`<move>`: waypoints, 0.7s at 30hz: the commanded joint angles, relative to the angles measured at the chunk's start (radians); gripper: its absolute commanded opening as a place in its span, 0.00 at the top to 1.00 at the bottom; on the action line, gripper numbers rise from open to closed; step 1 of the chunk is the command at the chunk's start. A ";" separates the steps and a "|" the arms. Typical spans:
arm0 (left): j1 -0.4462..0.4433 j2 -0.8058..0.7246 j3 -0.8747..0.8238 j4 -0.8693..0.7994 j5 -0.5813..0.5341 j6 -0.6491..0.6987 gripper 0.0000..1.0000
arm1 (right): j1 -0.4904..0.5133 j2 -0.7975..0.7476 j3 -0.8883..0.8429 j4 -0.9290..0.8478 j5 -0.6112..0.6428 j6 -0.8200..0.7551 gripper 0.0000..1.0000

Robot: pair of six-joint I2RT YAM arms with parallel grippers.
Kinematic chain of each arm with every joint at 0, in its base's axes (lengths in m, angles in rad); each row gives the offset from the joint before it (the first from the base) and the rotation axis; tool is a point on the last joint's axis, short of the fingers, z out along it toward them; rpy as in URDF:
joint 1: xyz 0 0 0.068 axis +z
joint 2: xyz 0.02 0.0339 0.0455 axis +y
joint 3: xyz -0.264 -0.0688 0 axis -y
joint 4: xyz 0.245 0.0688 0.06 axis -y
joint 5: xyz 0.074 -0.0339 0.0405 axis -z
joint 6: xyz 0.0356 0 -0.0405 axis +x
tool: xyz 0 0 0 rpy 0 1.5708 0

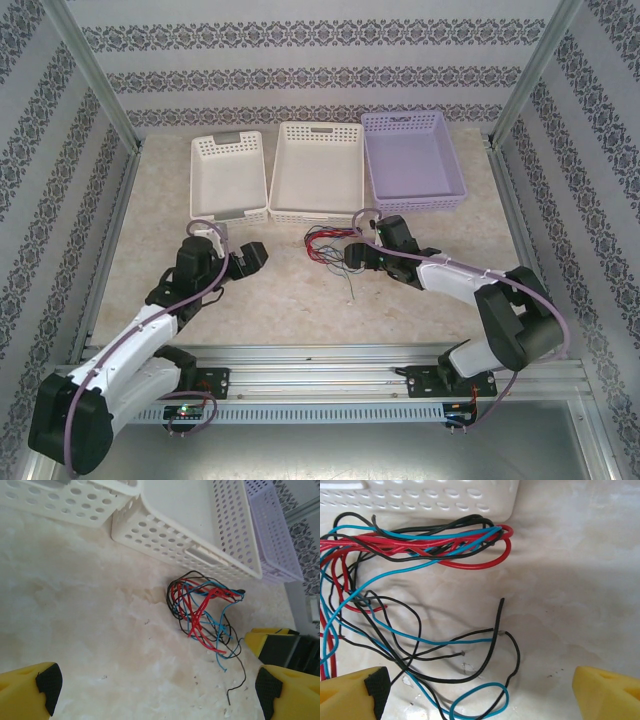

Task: Untangle the cables

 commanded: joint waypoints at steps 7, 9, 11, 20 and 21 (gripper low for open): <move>-0.112 0.070 -0.015 0.064 -0.075 0.029 0.00 | -0.055 0.044 0.000 0.119 -0.114 0.034 0.07; -0.127 0.077 -0.018 0.079 -0.076 0.029 0.00 | -0.064 0.050 0.004 0.134 -0.118 0.037 0.07; -0.140 0.080 -0.021 0.097 -0.076 0.029 0.00 | -0.073 0.053 0.004 0.153 -0.119 0.037 0.07; -0.183 0.103 -0.034 0.136 -0.085 0.021 0.00 | -0.082 0.126 0.039 0.265 -0.161 0.033 0.10; -0.185 0.103 -0.038 0.137 -0.089 0.018 0.00 | -0.081 0.145 0.046 0.269 -0.157 0.031 0.11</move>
